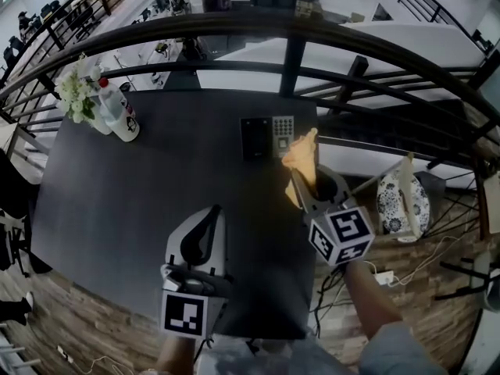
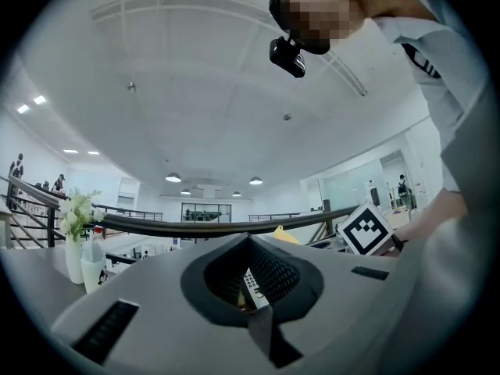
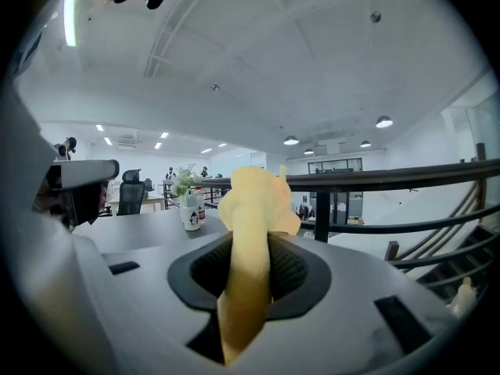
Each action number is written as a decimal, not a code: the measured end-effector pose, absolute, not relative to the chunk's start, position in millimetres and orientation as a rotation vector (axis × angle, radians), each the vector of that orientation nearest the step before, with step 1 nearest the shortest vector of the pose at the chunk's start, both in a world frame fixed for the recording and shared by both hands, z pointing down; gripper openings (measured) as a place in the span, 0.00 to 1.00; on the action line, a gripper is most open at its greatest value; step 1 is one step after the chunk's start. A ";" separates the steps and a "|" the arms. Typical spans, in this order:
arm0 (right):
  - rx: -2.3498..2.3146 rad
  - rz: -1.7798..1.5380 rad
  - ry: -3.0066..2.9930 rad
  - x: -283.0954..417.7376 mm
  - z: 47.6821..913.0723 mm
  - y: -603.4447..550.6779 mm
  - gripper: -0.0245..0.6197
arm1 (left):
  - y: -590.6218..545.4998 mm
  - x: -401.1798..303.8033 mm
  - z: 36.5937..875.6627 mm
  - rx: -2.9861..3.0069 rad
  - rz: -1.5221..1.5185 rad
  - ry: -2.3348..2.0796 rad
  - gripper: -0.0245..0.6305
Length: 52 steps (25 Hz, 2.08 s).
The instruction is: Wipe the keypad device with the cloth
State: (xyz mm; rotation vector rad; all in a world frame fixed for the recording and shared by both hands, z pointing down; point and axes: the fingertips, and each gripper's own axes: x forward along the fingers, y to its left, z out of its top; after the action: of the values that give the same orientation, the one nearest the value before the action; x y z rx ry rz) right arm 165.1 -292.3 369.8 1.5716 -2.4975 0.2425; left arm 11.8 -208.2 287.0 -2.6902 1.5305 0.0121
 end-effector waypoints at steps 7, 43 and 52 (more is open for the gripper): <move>1.481 0.306 -2.525 139.5 396.1 -325.6 0.20 | -238.0 28.2 288.7 -2.657 0.032 1.550 0.05; 1.300 0.327 -2.476 82.3 463.2 -433.7 0.20 | -233.7 8.4 313.6 -2.595 -0.029 1.764 0.05; 1.433 0.362 -2.387 141.2 470.9 -431.4 0.20 | -232.8 26.5 309.3 -2.623 -0.036 1.703 0.05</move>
State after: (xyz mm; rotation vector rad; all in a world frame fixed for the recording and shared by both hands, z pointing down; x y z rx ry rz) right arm 141.2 -431.4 470.9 1.4332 -2.3868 0.3619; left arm 26.5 -232.8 309.3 -2.6229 1.7027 -0.0357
